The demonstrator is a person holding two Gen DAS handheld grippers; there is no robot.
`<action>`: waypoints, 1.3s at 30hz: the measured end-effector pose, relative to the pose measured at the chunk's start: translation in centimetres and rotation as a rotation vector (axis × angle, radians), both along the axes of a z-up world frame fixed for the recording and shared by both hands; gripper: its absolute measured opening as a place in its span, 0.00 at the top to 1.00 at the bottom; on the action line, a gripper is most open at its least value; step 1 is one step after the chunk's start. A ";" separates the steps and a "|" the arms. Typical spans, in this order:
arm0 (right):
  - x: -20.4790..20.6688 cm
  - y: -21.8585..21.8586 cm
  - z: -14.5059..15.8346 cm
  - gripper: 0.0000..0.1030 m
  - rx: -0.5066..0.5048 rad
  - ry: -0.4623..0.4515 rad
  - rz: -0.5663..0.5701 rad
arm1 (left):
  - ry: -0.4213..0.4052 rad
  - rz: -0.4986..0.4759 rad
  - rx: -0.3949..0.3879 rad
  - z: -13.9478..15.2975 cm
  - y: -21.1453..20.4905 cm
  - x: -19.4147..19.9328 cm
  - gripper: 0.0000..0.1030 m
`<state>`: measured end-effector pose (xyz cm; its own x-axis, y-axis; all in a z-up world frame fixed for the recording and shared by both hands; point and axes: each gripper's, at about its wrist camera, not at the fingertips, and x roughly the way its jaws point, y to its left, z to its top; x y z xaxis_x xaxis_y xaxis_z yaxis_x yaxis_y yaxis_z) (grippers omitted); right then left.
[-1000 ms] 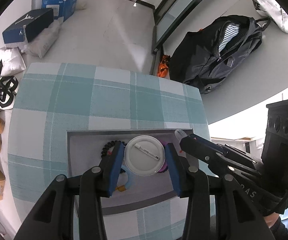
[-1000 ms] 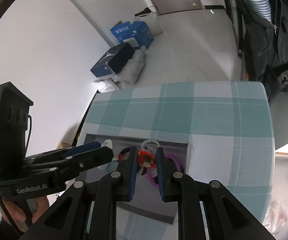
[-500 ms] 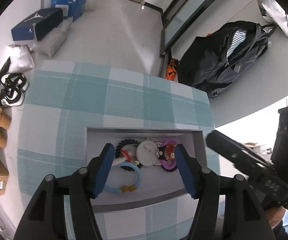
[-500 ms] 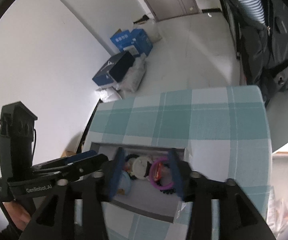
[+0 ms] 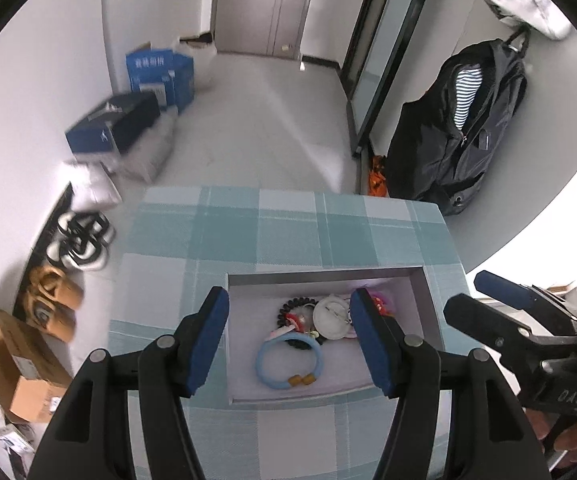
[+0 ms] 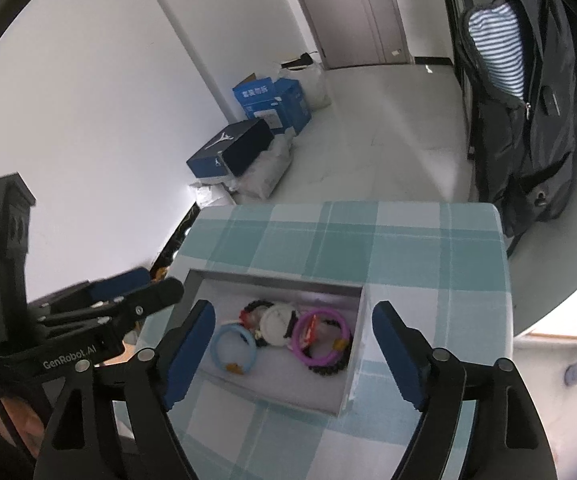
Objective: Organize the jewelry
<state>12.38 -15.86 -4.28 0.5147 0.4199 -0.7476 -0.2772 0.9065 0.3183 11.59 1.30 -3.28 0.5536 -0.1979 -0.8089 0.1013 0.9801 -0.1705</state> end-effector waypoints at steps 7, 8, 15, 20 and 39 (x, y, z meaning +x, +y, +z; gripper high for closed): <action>-2.8 -0.4 1.4 0.10 -0.001 -0.059 -0.036 | -0.076 0.026 0.032 1.1 -0.1 -2.5 0.26; -3.2 -0.3 1.5 0.10 -0.011 -0.070 -0.039 | -0.083 0.031 0.036 1.1 -0.1 -2.8 0.26; -4.8 0.0 1.7 0.09 -0.034 -0.103 -0.037 | -0.078 0.068 0.029 1.0 0.5 -4.6 0.25; -5.7 0.3 2.3 0.08 -0.047 -0.143 -0.035 | -0.097 0.092 0.042 1.4 0.7 -5.4 0.25; -6.8 0.5 1.9 0.07 -0.047 -0.165 -0.032 | -0.115 0.087 0.043 1.7 0.5 -6.1 0.25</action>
<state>5.61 -15.40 -2.34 0.6446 0.3678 -0.6702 -0.2934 0.9285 0.2274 5.45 1.77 -1.60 0.6566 -0.1121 -0.7459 0.0322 0.9922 -0.1207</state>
